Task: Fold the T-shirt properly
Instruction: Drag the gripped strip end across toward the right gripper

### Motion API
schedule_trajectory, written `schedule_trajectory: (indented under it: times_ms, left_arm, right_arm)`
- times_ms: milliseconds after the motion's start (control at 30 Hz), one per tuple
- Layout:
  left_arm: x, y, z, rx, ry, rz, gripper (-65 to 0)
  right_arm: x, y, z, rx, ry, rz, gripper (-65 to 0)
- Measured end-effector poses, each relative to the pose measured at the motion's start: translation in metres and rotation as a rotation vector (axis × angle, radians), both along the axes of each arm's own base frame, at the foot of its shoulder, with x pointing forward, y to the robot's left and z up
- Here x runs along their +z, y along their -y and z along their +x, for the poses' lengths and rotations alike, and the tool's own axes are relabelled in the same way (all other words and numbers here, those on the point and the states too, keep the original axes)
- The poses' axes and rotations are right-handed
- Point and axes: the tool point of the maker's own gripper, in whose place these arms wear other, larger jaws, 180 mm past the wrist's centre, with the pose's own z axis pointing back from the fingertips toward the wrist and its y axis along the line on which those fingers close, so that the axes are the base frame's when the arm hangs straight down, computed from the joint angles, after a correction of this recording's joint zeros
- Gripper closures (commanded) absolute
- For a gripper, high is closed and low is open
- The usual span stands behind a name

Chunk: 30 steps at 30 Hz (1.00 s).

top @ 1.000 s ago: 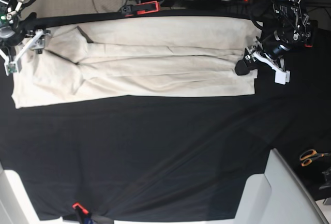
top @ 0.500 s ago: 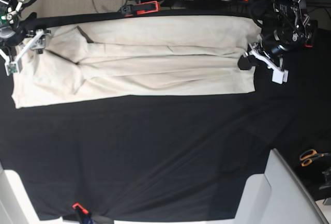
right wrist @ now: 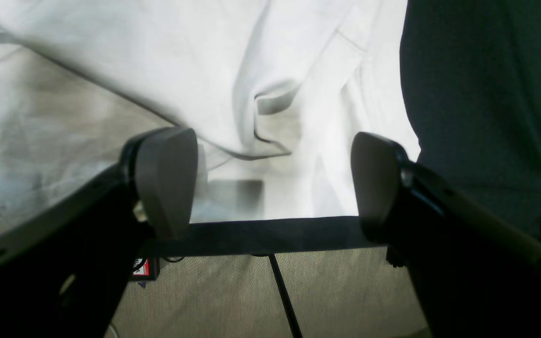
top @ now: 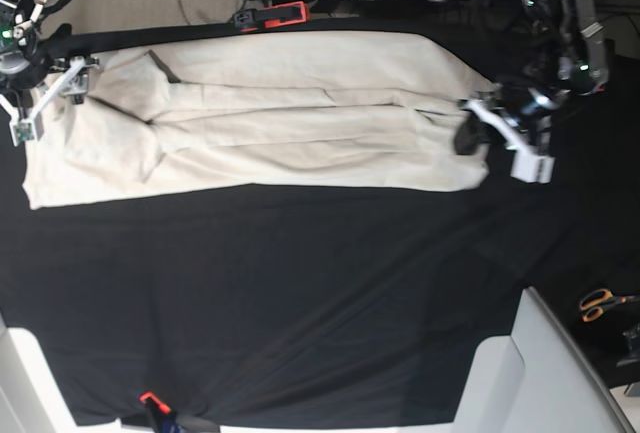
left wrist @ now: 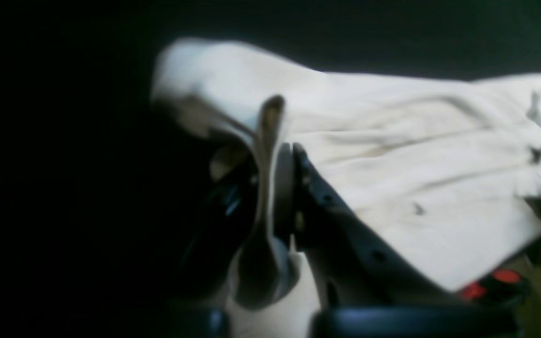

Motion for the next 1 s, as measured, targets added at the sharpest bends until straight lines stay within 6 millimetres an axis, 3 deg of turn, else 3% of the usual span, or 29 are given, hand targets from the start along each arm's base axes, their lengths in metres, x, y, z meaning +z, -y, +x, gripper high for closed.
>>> schedule_trajectory:
  times_ms: [233, 367, 533, 733, 867, 1000]
  left_arm:
    - [0.003, 0.044, -0.001, 0.041, -0.040, -0.036, 0.0]
    - [0.009, 0.087, -0.004, 0.004, -0.052, -0.095, 0.0]
    - [-0.002, 0.119, -0.014, -0.021, -0.118, -0.111, 0.0]
    - [0.002, 0.172, -0.021, -0.093, -0.130, -0.194, 0.0]
    - [-0.010, 0.186, -0.015, -0.128, -0.136, -0.131, 0.0]
    - [-0.008, 0.195, -0.009, -0.126, -0.083, -0.135, 0.0]
  right_arm:
    - [0.000, 0.000, 0.000, 0.000, 0.002, 0.001, -48.3]
    - [0.000, 0.001, 0.000, 0.001, 0.000, -0.002, -48.3]
    - [0.000, 0.000, 0.000, 0.000, 0.000, -0.001, -48.3]
    - [0.000, 0.000, 0.000, 0.000, 0.000, -0.001, -48.3]
    - [0.000, 0.000, 0.000, 0.001, 0.000, 0.000, -48.3]
    - [0.000, 0.001, 0.000, 0.001, -0.001, -0.003, -48.3]
